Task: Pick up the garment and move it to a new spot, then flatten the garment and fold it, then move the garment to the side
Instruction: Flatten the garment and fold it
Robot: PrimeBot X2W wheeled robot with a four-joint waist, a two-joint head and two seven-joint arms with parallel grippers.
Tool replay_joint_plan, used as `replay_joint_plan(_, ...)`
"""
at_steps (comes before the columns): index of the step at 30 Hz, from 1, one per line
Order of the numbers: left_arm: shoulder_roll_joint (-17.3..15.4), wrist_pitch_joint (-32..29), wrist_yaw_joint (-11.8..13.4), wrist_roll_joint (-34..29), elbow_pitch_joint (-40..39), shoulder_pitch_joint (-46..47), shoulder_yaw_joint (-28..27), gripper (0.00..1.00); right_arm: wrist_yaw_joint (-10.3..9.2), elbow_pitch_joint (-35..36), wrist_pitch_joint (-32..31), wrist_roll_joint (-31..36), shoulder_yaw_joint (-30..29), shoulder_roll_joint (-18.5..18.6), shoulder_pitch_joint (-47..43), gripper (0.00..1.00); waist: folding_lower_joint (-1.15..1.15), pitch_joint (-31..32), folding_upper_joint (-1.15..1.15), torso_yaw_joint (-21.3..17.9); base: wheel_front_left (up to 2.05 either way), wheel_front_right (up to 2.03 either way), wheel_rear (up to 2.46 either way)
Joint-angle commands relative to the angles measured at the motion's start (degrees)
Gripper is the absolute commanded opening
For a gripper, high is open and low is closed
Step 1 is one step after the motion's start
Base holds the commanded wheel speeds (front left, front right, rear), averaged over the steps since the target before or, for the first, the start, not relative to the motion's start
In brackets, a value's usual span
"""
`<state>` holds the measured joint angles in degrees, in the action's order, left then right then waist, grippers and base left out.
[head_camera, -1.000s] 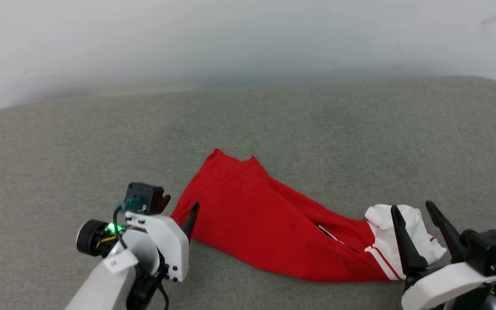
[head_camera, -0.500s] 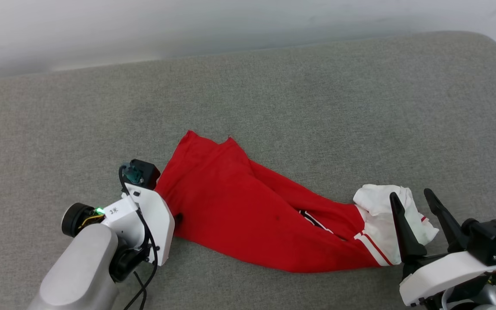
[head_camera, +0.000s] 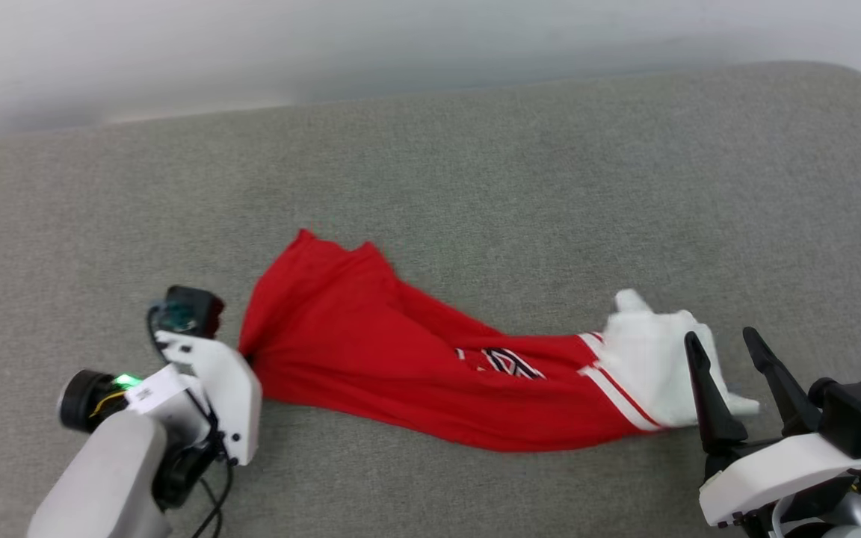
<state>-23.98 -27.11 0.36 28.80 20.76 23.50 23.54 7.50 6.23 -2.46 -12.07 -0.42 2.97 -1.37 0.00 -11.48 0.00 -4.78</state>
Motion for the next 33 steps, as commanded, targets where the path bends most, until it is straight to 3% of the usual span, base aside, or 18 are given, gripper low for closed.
replay_joint_plan(1, -1.22, 1.81, 1.76, 0.07, -1.31, -2.66, -1.71, 0.00, -0.02, -0.03, 0.19, -0.09, -0.28, -0.15, -0.48, 1.00, 0.00, 0.98, 0.00, 0.83, 0.00, 0.00, 0.00)
replay_joint_plan(9, -3.57, 4.29, 8.26, 3.34, -10.08, -16.96, -6.91, 0.00, -0.01, 0.12, -0.38, -0.07, -1.37, -0.15, -2.25, 1.00, 0.00, 3.97, 0.00, 3.26, 0.00, 0.00, 0.00)
replay_joint_plan(13, -2.76, 3.60, 10.90, 5.40, -14.93, -26.22, -7.54, 0.00, -0.02, 0.63, -0.82, 0.23, -1.78, -0.14, -2.97, 1.00, 0.00, 5.43, 0.00, 4.33, 0.00, 0.00, 0.00)
replay_joint_plan(19, 0.53, 2.82, 13.22, 8.64, -19.07, -36.24, -6.60, 0.00, -0.01, 1.93, -1.75, 1.16, -2.43, -0.14, -3.82, 1.00, 0.00, 7.41, 0.00, 5.43, 0.00, 0.00, 0.00)
replay_joint_plan(23, 1.83, 3.75, 12.95, 9.01, -19.89, -37.68, -5.74, 0.00, -0.02, 2.84, -2.26, 1.65, -2.65, -0.14, -4.15, 1.00, 0.00, 8.38, 0.00, 5.73, 0.00, 0.00, 0.00)
replay_joint_plan(25, 2.37, 4.98, 13.04, 8.49, -19.99, -37.01, -5.56, 1.00, -0.01, 3.31, -2.48, 1.80, -2.86, -0.14, -4.33, 1.00, 0.00, 8.85, 0.00, 5.86, 0.00, 0.00, 0.00)
replay_joint_plan(33, 2.15, 12.81, 14.60, 3.46, -22.57, -32.02, -6.83, 1.00, -0.01, 4.96, -3.15, 1.91, -3.36, -0.14, -4.84, 1.00, 0.00, 9.95, 0.00, 5.86, 0.00, 0.00, 0.00)
